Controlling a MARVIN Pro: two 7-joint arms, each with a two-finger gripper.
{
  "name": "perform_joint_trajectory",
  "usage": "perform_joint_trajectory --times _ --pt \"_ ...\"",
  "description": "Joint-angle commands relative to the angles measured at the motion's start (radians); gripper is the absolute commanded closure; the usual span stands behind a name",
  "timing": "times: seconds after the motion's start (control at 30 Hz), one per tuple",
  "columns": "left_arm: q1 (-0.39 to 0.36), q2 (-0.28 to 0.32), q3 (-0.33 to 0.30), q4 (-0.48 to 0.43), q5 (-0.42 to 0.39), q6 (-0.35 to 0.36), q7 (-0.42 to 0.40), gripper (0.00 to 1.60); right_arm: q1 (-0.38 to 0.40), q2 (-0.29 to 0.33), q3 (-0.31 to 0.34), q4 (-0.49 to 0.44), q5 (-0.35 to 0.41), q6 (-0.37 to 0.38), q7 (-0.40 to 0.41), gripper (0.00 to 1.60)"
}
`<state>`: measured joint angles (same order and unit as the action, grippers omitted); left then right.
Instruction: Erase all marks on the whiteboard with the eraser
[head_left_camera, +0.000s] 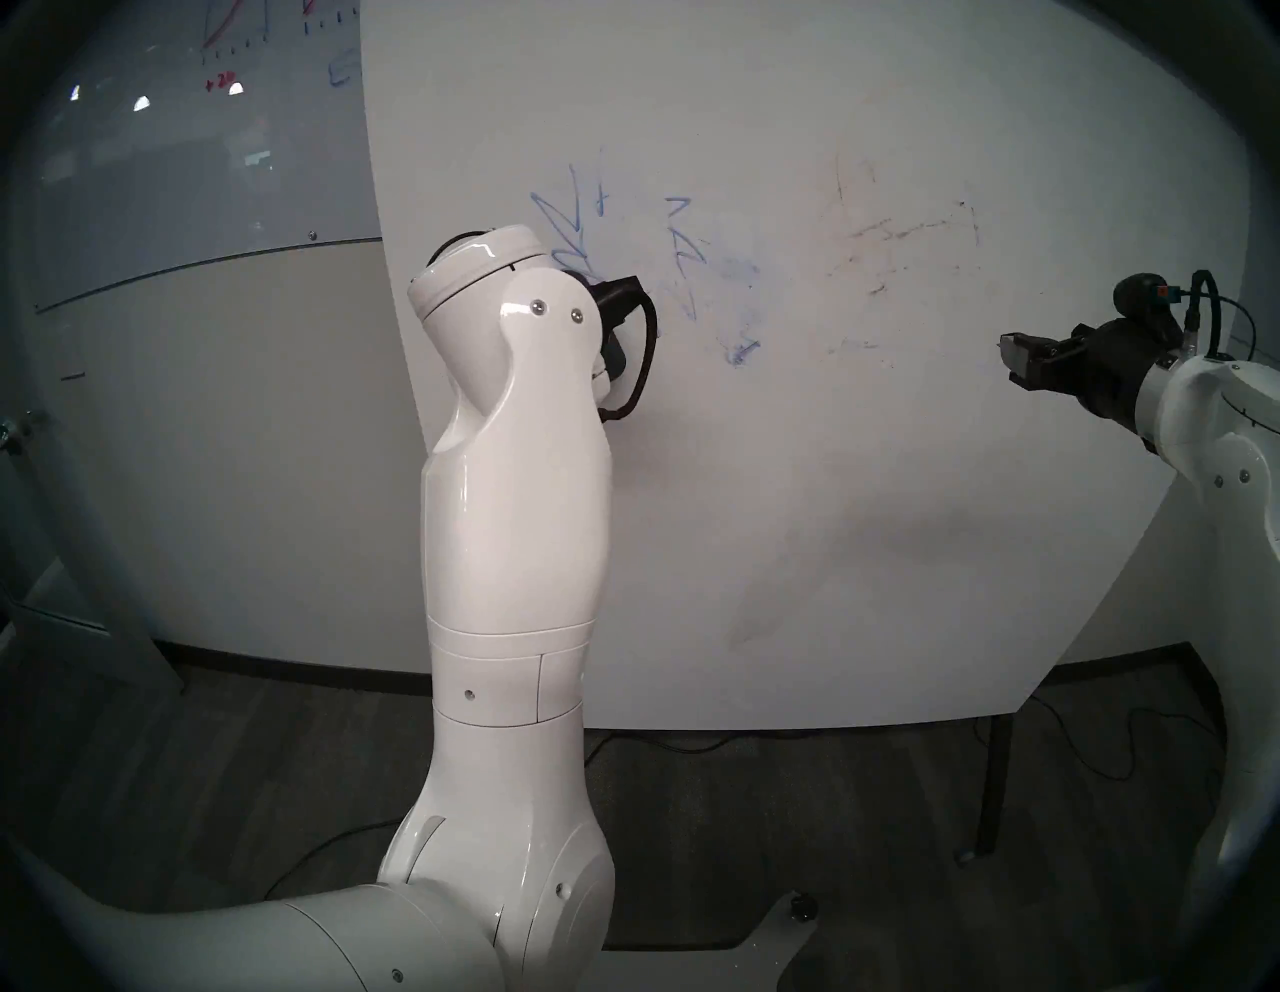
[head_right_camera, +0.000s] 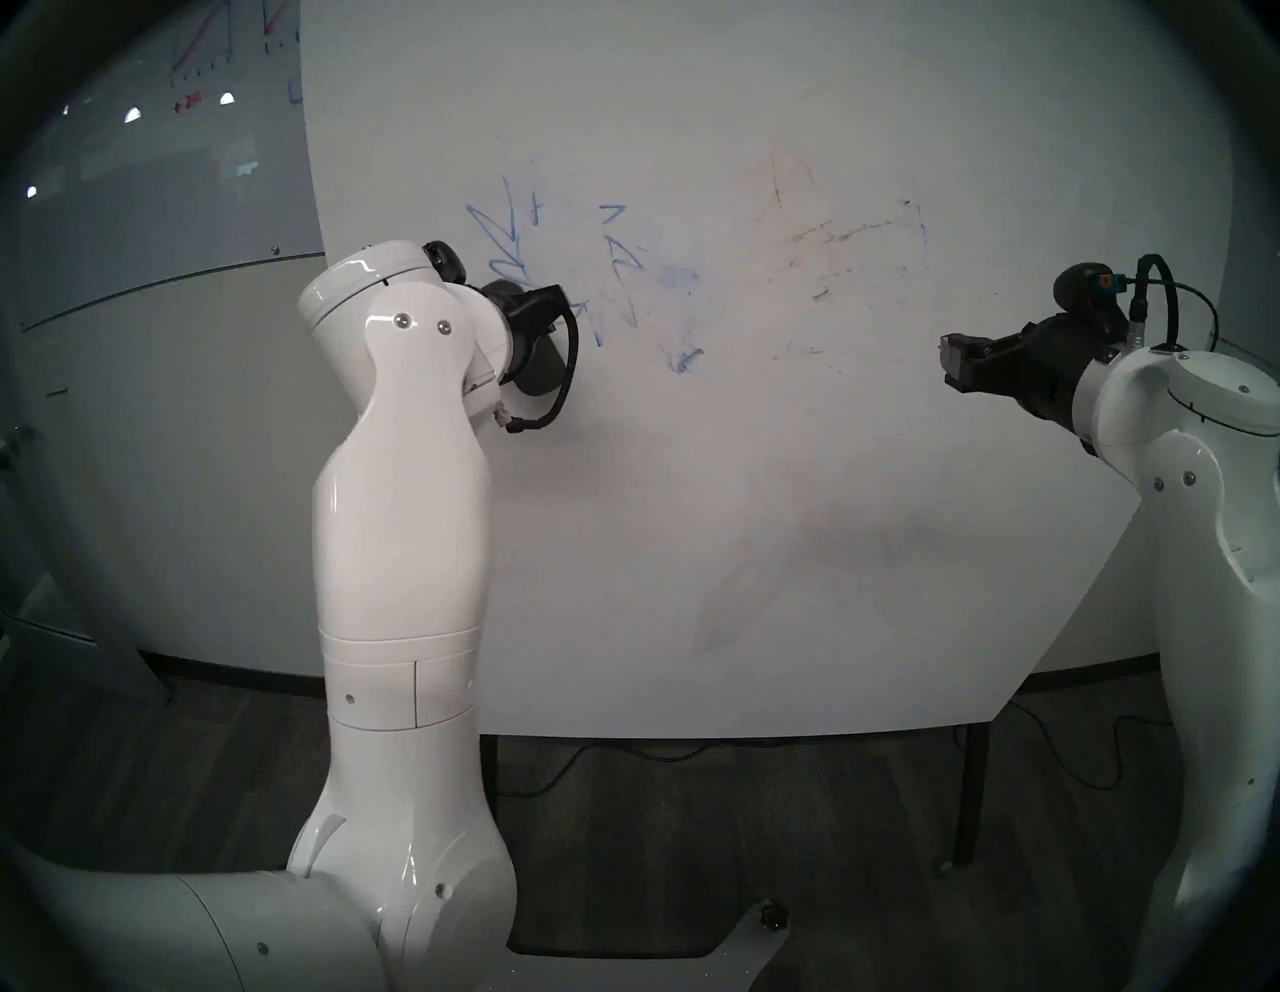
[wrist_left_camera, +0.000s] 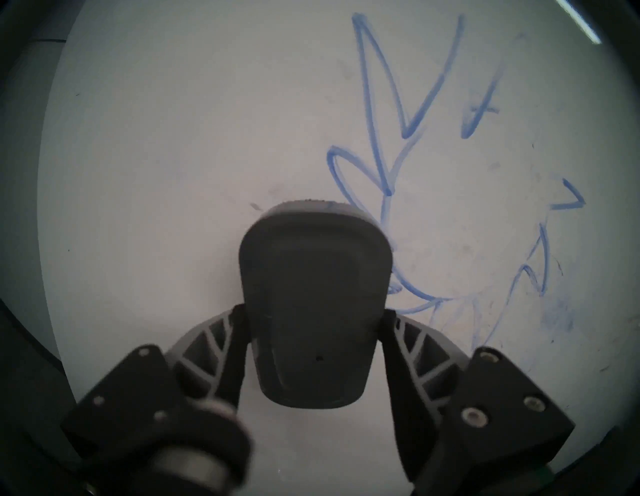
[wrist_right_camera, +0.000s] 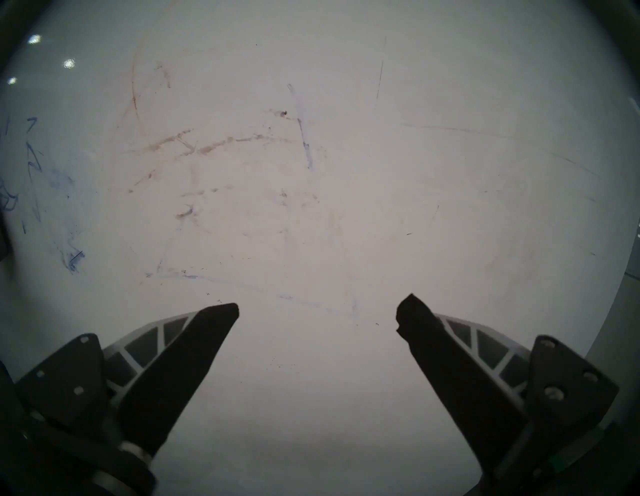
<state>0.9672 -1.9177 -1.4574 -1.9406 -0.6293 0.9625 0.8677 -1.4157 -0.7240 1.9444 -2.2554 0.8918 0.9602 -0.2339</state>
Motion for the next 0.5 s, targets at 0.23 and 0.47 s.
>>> perform_joint_trajectory --times 0.23,0.47 --pt "-0.166 -0.040 -0.034 0.080 0.002 -0.003 0.093 1.60 0.008 0.004 0.003 -0.005 -0.001 -0.005 0.000 0.00" --pt "-0.193 -0.036 -0.011 0.097 0.024 -0.003 0.071 1.60 0.008 0.003 0.003 -0.005 -0.001 -0.005 0.000 0.00"
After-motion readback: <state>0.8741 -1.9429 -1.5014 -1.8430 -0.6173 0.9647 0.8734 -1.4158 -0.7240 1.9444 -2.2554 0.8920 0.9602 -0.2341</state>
